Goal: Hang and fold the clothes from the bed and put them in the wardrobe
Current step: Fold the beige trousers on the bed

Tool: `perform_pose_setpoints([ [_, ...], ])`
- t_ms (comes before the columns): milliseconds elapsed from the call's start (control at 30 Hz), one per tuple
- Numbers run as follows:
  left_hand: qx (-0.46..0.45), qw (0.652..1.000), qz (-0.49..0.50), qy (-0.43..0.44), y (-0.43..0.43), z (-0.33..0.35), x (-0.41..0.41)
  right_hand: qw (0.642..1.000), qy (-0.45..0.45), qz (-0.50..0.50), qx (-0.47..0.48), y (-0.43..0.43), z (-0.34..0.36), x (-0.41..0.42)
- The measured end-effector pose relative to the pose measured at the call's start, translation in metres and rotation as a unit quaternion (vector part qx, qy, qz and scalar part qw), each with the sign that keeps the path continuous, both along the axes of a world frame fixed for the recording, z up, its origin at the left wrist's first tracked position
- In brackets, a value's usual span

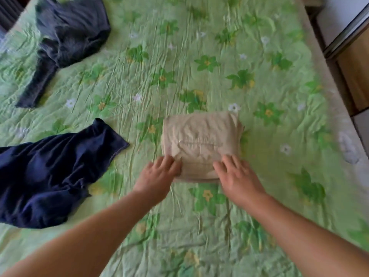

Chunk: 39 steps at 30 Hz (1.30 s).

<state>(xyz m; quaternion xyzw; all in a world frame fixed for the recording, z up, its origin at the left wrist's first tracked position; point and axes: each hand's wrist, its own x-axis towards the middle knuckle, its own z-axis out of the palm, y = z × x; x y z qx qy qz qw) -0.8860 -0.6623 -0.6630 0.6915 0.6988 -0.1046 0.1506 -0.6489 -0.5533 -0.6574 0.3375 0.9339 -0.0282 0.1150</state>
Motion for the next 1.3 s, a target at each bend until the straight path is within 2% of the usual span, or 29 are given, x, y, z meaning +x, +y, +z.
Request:
perform_pose_setpoints([
  [67,-0.128,0.992,-0.023,0.002,-0.038,-0.038,0.009,0.986,-0.113,0.000,-0.125,-0.033,-0.041,0.025],
  [100,-0.132,0.991,-0.019,-0.016,-0.048,-0.048,0.008,0.978,-0.132,-0.007,-0.159,-0.041,-0.054,0.034],
  [133,-0.096,0.994,-0.001,-0.043,-0.050,-0.054,0.006,0.981,-0.108,-0.019,-0.161,-0.044,-0.063,0.038],
  [233,0.074,0.988,0.079,-0.108,-0.026,-0.061,0.000,0.995,0.059,-0.047,-0.069,-0.031,-0.074,0.025],
  [300,0.095,0.985,0.104,-0.103,-0.001,-0.071,0.003,0.989,0.132,-0.067,-0.025,-0.015,-0.081,0.004],
  [433,0.096,0.990,0.097,-0.033,0.042,-0.110,0.009,0.993,0.057,-0.104,-0.005,0.027,-0.115,-0.038],
  [533,0.099,0.990,0.096,-0.037,0.059,-0.139,0.006,0.991,0.025,-0.129,0.015,0.048,-0.146,-0.049],
  [700,0.058,0.993,0.096,-0.040,0.071,-0.147,-0.002,0.990,-0.013,-0.134,-0.052,0.062,-0.156,-0.055],
  [767,0.071,0.988,0.115,-0.069,0.078,-0.134,-0.001,0.985,0.048,-0.147,-0.075,0.069,-0.141,-0.056],
  [833,0.105,0.983,0.126,-0.087,0.090,-0.125,-0.003,0.981,0.103,-0.159,-0.045,0.079,-0.132,-0.055],
  [967,0.077,0.988,0.122,-0.052,0.113,-0.141,-0.013,0.985,0.045,-0.164,-0.020,0.096,-0.152,-0.057],
  [1100,0.123,0.983,0.122,-0.067,0.112,-0.159,-0.016,0.980,0.107,-0.165,0.008,0.093,-0.169,-0.056],
  [1167,0.154,0.973,0.137,-0.102,0.101,-0.157,-0.014,0.963,0.182,-0.197,0.020,0.079,-0.165,-0.046],
  [1233,0.156,0.952,0.201,-0.169,0.078,-0.147,-0.008,0.936,0.238,-0.259,0.003,0.052,-0.156,-0.031],
  [1300,0.141,0.917,0.288,-0.240,0.053,-0.137,0.000,0.916,0.227,-0.324,-0.064,0.021,-0.145,-0.019],
])
